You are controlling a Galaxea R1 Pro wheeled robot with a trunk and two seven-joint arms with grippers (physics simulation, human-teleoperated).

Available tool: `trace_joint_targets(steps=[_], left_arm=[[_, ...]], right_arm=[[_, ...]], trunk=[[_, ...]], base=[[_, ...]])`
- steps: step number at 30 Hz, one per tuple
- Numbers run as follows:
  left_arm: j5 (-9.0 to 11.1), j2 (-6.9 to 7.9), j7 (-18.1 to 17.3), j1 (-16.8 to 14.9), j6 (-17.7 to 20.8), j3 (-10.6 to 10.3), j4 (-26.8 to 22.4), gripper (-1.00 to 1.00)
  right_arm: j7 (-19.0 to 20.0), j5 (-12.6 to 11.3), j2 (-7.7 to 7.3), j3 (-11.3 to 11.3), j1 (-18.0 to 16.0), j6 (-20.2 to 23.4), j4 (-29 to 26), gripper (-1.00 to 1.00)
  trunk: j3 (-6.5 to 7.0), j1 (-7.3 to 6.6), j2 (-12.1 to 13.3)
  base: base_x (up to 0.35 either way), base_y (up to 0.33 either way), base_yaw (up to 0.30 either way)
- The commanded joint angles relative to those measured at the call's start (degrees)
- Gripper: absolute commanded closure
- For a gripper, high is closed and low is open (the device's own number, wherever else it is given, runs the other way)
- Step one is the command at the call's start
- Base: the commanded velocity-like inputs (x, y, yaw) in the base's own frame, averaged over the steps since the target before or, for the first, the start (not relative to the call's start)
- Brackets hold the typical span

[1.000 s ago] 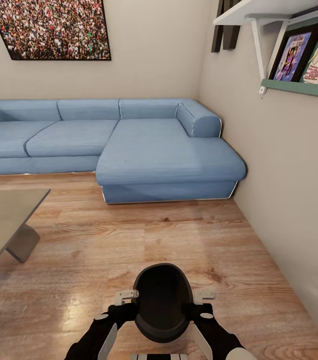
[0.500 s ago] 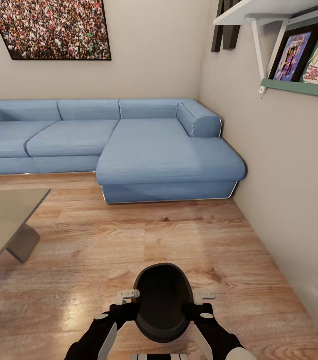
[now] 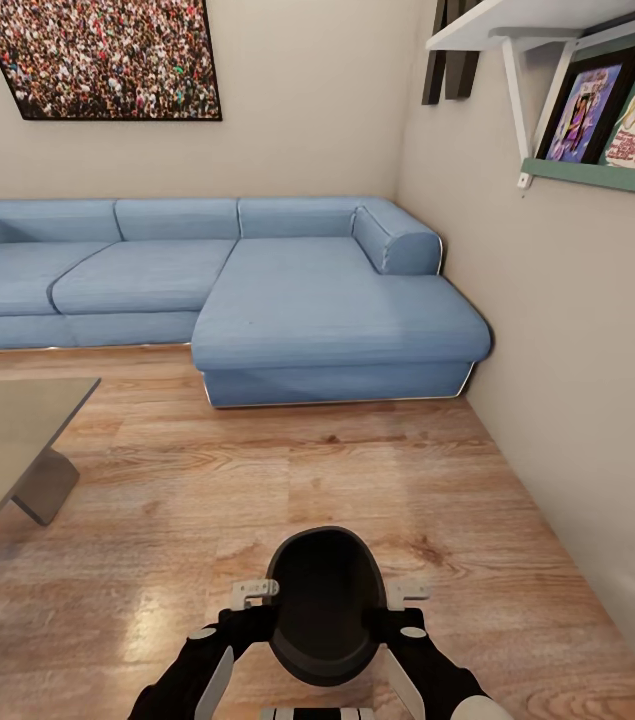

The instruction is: Place each of the two pumpkins and all three candles from the living room inside a cabinet in the living room (use any cabinet), then make sure every cabinet is closed, and position the cauldron so it is next to a table in the living room.

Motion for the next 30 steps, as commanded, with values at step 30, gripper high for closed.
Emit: trace_joint_targets(steps=[30], left_arm=[[0.4,-0.12,-0.6,0.0,0.4,0.2,-0.1,1.00]], right_arm=[[2.7,-1.2,0.00,0.9,0.1,0.3,0.3,1.00]], trunk=[[-0.06,0.00,0.0]], base=[[0.000,0.000,0.000]])
